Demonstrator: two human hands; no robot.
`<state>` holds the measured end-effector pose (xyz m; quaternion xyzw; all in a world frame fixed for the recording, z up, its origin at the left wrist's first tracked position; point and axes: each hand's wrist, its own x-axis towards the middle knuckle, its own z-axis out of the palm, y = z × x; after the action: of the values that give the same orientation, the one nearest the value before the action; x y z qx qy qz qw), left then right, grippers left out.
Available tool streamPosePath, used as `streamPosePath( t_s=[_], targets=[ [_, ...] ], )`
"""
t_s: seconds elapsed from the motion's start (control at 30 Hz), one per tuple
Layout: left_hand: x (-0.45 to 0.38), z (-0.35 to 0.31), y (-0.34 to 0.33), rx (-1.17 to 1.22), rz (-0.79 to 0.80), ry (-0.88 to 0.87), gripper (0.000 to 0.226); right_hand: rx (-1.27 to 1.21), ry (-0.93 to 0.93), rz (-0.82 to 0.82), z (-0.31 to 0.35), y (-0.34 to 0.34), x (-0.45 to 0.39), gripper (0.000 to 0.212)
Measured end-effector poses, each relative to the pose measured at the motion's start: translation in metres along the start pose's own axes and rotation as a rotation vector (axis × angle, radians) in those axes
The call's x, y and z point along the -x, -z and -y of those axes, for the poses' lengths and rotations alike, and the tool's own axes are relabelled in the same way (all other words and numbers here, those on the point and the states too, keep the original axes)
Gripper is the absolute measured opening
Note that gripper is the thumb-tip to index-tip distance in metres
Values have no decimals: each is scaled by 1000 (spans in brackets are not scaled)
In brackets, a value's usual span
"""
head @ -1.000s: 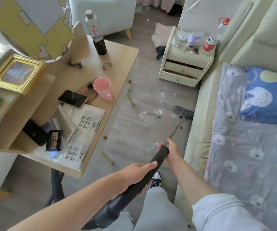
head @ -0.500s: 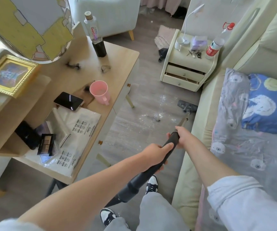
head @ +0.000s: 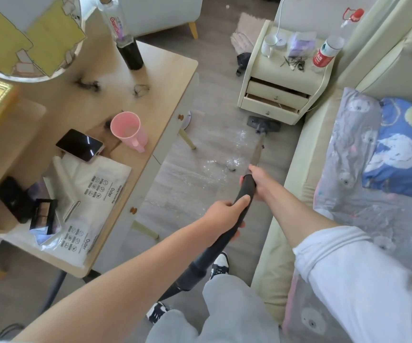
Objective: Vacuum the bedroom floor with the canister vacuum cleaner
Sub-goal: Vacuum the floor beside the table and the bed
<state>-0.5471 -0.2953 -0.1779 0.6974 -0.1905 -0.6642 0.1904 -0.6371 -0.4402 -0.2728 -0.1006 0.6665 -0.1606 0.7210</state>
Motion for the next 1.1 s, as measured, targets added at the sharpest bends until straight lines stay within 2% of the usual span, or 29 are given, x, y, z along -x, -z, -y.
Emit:
streamPosePath(
  t_s=[0.2,0.37,0.57,0.77,0.9,0.97,1.1],
  targets=[
    [5,3,30,106,-17,30,46,87,-27,36,-3,-50,-2,29],
    [3,0,42,69,9,47,57,44,-9,2,-5,-58,-5,25],
    [0,7,14,-31,108,27,60,-86,-24,-42,-14,-11,-4,22],
    [-6,34,1,-167,214,35,61,-279,-104,-37,-46,47,5,31],
    [-20,31,-24,-221,250,41,55,-391,-120,-58,-44,81,-2,31],
    [-25,24,-39,-230,258,45,51,-400,-107,-52,-35,92,-8,31],
    [-39,-4,-64,-257,253,4,57,-318,-50,-110,-4,105,-19,35]
  ],
)
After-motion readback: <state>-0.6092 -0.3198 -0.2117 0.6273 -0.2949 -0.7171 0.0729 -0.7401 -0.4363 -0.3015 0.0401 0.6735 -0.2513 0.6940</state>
